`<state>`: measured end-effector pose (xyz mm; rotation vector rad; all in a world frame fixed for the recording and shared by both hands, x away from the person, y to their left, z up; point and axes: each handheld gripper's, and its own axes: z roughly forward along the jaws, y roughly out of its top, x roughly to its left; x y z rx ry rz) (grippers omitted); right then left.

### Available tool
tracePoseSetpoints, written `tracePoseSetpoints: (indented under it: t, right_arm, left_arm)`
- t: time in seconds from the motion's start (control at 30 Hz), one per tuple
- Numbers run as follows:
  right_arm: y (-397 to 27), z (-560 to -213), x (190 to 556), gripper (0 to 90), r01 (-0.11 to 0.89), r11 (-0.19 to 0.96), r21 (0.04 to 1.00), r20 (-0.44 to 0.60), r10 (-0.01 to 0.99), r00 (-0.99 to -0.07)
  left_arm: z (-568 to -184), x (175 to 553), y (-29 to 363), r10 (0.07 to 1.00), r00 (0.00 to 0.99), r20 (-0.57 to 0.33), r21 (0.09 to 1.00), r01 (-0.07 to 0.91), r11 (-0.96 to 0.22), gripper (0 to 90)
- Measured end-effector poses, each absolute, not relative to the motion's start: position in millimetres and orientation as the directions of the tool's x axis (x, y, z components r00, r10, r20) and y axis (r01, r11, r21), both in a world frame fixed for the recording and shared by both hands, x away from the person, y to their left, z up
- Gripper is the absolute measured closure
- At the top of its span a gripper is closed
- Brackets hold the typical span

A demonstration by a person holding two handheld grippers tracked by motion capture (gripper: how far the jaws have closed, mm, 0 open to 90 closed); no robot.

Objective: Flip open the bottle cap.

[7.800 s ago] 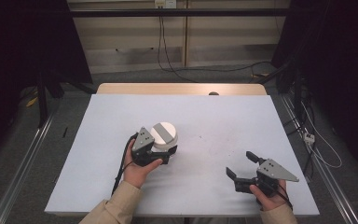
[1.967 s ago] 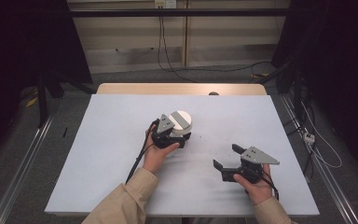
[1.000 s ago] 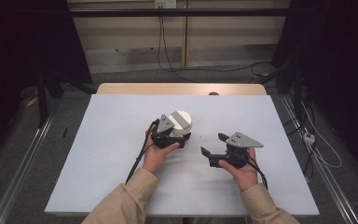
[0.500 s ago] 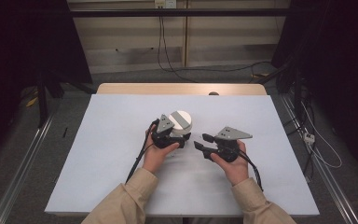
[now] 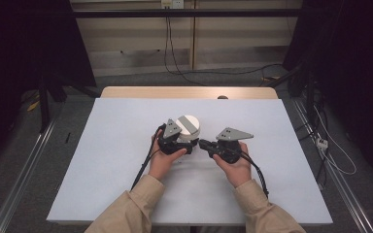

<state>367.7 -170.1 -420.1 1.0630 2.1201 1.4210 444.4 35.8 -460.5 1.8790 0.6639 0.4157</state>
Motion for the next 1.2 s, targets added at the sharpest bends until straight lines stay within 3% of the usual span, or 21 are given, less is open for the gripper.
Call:
tracePoseSetpoints:
  t: [1.2]
  right_arm:
    - [-163.4, -412.0, 377.2, 88.3, 0.379, 0.188, 0.906, 0.108, 0.764, -0.636]
  left_arm:
    - [-458.8, 444.0, 35.4, 0.616, 0.788, -0.005, 0.915, 0.252, -0.316, 18.9]
